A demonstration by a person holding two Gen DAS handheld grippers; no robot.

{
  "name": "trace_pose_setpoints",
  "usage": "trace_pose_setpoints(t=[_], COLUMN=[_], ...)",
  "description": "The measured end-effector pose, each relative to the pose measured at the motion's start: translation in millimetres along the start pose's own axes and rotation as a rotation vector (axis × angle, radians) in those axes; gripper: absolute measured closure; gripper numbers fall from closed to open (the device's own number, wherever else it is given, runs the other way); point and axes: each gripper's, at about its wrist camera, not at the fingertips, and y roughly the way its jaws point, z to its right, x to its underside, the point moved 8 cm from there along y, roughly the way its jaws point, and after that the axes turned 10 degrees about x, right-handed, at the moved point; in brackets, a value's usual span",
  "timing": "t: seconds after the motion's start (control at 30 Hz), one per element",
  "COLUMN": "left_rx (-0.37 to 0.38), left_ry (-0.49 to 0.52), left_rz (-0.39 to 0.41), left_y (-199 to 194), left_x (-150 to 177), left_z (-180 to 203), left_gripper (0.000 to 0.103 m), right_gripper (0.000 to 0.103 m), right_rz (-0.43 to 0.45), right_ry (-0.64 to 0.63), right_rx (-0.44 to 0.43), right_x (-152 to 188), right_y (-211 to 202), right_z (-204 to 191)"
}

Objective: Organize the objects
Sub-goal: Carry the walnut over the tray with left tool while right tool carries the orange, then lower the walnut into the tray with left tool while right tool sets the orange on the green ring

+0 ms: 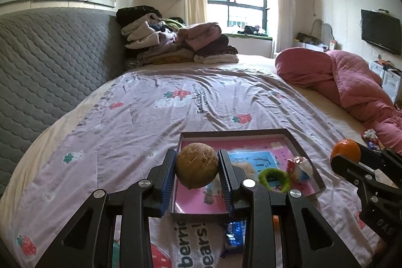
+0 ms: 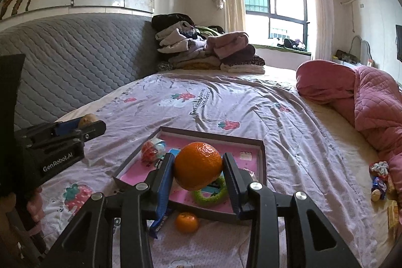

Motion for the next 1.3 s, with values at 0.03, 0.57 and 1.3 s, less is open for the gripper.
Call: trace_pose_setpoints(t=[0.03, 0.57, 1.3], left_rx=[-0.001, -0.011, -0.016], left_ry=[-0.002, -0.017, -0.030], left_rz=[-0.003, -0.063, -0.159], left_y=[2.7, 46.1, 99.0], left_x=[-0.1, 19.4, 46.5], left_z=[-1.4, -19.6, -29.5], left_gripper=[0.069, 0.069, 0.069], right_gripper=[0.064, 0.064, 0.063], right_rz=[-0.001, -0.039, -0.127], right_ry=[0.000, -0.001, -0.005], right_rx=[0.004, -0.001, 0.012], right_x=[0.1, 6.0, 31.7], right_y=[2.9, 45.1, 94.8], right_z=[0.8, -2.8, 0.7])
